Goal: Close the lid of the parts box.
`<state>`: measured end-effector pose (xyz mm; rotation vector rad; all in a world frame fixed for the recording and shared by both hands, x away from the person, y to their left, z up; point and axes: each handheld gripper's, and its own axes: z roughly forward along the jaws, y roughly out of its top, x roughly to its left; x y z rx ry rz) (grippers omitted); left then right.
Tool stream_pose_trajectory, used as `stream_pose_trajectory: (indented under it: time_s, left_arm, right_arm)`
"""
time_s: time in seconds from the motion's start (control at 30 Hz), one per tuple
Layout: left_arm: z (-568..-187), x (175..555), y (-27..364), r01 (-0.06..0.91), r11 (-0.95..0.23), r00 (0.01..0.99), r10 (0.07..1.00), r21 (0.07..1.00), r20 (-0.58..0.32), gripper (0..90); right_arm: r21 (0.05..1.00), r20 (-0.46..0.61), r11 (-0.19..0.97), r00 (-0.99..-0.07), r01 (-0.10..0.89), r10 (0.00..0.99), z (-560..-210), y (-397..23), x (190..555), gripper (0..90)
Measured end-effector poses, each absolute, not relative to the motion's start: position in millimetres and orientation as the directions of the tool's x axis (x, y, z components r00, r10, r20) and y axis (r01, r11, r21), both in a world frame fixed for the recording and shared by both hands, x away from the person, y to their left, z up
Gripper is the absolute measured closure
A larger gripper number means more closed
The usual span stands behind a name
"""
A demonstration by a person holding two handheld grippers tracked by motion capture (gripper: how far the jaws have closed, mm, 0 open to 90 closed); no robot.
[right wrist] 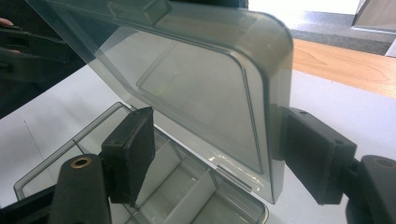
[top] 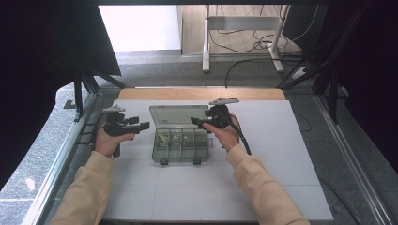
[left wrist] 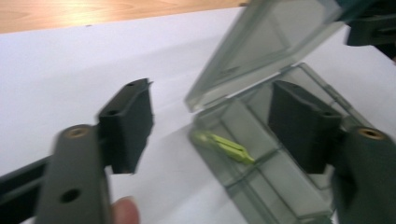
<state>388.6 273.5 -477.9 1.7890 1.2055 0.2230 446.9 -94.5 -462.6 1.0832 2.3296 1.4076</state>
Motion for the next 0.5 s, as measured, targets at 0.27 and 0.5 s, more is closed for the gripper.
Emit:
stream_pose_trajectory:
  time_s: [0.27,0.5]
  left_arm:
    - [-471,397,275,0.62,-0.015,0.48,0.798,0.785,-0.364,74.3]
    - [-446,408,262,0.57,-0.007,0.527,0.771,0.822,-0.359,89.6]
  right_arm:
    - [0.833,0.186,0.273,-0.708,0.481,0.681,-463,-95,447,27.8]
    - [0.834,0.19,0.267,-0.705,0.483,0.683,-464,-94,447,27.8]
